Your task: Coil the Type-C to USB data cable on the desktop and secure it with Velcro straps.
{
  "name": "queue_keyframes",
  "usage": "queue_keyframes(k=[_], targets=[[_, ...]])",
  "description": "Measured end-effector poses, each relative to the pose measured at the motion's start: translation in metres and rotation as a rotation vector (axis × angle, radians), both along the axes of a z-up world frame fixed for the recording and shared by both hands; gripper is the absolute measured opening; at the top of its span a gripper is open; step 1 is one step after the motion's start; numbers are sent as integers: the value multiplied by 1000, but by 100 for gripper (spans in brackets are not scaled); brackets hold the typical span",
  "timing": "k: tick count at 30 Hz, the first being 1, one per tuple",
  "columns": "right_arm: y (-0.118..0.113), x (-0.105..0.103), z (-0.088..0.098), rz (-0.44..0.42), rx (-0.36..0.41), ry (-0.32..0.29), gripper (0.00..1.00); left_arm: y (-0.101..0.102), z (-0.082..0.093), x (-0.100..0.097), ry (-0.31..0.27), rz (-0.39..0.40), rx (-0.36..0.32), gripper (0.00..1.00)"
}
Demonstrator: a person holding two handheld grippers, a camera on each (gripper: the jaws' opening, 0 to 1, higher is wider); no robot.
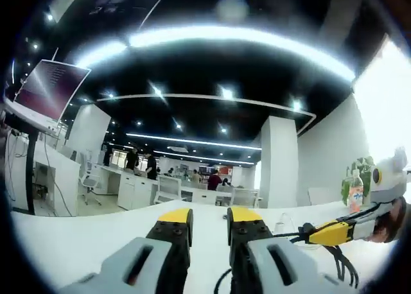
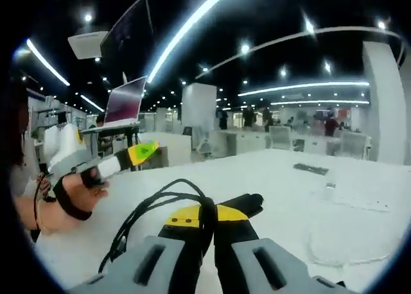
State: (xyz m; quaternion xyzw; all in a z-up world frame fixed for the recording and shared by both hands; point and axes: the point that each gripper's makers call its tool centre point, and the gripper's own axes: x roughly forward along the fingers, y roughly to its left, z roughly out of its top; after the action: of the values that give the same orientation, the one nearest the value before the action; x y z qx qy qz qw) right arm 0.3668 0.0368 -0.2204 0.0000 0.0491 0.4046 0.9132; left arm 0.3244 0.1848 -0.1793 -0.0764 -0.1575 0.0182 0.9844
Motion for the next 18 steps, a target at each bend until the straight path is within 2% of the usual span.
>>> queue_keyframes(k=[4, 7, 8, 9, 10, 13, 14, 15, 17, 18], targets=[[27, 32, 0, -85, 60, 53, 7, 6, -4, 1, 14, 13, -21, 21], [35, 42, 4, -124, 54, 37, 12, 6, -4, 1, 14, 12, -26, 21], [31, 43, 14, -144, 86, 8, 14, 5, -5, 2, 18, 9, -20, 21], [23, 40, 24, -153, 122, -21, 15, 3, -5, 2, 22, 6, -12, 21], [15, 37, 27, -160, 118, -38, 15, 1, -6, 3, 27, 5, 0, 21], [-24, 27, 31, -217, 63, -79, 15, -8, -7, 3, 39, -9, 28, 21], [-46, 20, 35, -232, 74, -96, 15, -13, -7, 3, 45, -26, 28, 21], [-58, 17, 38, -246, 87, -103, 15, -17, -8, 3, 46, -43, 23, 21], [-110, 7, 49, -316, 125, -133, 15, -28, -7, 2, 48, -80, 13, 21], [-133, 3, 52, -352, 113, -153, 15, -33, -6, 1, 46, -84, 24, 21]])
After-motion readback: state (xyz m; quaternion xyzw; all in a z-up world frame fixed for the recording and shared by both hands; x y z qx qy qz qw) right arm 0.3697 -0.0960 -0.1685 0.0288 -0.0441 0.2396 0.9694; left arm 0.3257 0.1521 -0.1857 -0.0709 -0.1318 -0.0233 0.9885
